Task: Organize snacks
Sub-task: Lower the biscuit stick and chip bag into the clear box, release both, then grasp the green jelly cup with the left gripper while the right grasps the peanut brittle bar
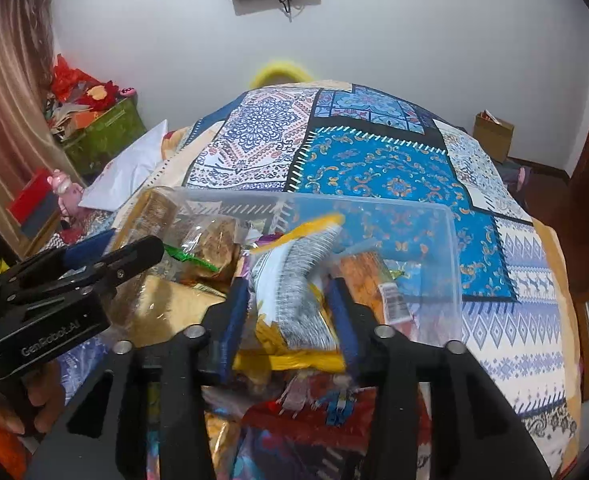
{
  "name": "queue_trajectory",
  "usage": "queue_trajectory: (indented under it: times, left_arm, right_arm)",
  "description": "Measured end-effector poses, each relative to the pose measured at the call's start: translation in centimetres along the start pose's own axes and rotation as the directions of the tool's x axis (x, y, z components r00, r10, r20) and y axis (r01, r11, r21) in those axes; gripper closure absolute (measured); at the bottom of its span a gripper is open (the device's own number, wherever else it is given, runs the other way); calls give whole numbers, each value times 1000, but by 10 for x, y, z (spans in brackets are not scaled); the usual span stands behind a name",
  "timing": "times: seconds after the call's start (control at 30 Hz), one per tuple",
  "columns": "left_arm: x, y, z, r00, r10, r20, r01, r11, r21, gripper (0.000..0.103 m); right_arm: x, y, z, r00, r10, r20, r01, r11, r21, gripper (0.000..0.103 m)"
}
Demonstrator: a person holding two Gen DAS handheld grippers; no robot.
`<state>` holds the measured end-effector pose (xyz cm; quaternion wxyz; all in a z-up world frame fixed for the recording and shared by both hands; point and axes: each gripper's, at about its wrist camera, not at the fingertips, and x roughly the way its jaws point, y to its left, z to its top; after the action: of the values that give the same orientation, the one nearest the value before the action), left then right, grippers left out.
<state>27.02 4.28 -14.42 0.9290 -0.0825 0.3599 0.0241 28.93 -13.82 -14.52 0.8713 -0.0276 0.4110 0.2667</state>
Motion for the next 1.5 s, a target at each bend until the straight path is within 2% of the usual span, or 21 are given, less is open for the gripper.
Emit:
queue_trajectory:
  times: [0.07, 0.33, 0.47, 0.57, 0.8, 0.9, 1.07, 1.2, 1.27, 1.5]
  left_arm:
    - [-9, -2, 1, 1000, -5, 5, 5, 1000, 8, 42]
    - [-52, 2, -13, 1000, -17, 25, 17, 1000, 22, 40]
    - [-68, 9, -28, 1000, -10, 18, 9, 1000, 28, 40]
    - [-75, 15, -43, 1000, -5, -4, 5, 999, 34, 40]
    - [-76, 32, -78, 997, 0, -77, 2, 1000, 25, 40]
    - [-70, 38, -91, 993, -2, -116, 4, 1000, 19, 40]
    - [-60, 43, -103, 987, 6, -163, -6, 1000, 4, 40]
    - [-51, 43, -108, 981, -6, -193, 4, 1000, -11, 40]
    - [-47, 39, -107, 980, -10, -200, 9, 1000, -6, 40]
    - [-29, 12, -97, 977, -34, -208, 40, 999, 26, 40]
  right_arm:
    - [-5, 3, -1, 1000, -10, 7, 10, 1000, -1, 50]
    - [-33, 10, -15, 1000, 14, 27, -14, 1000, -1, 48]
    - [-41, 16, -28, 999, 40, 29, -40, 999, 6, 33]
    - [-43, 23, -40, 999, 48, 19, -48, 999, -4, 33]
    - [-20, 40, -64, 996, 53, -66, -54, 998, -12, 33]
    - [-1, 46, -71, 988, 74, -134, -77, 997, -15, 33]
    - [23, 51, -75, 980, 69, -185, -72, 997, -12, 33]
    - [32, 55, -81, 975, 63, -215, -74, 996, -42, 40]
    - [34, 57, -84, 973, 52, -225, -67, 996, -61, 51]
    - [18, 37, -88, 977, 94, -193, -99, 995, -18, 59]
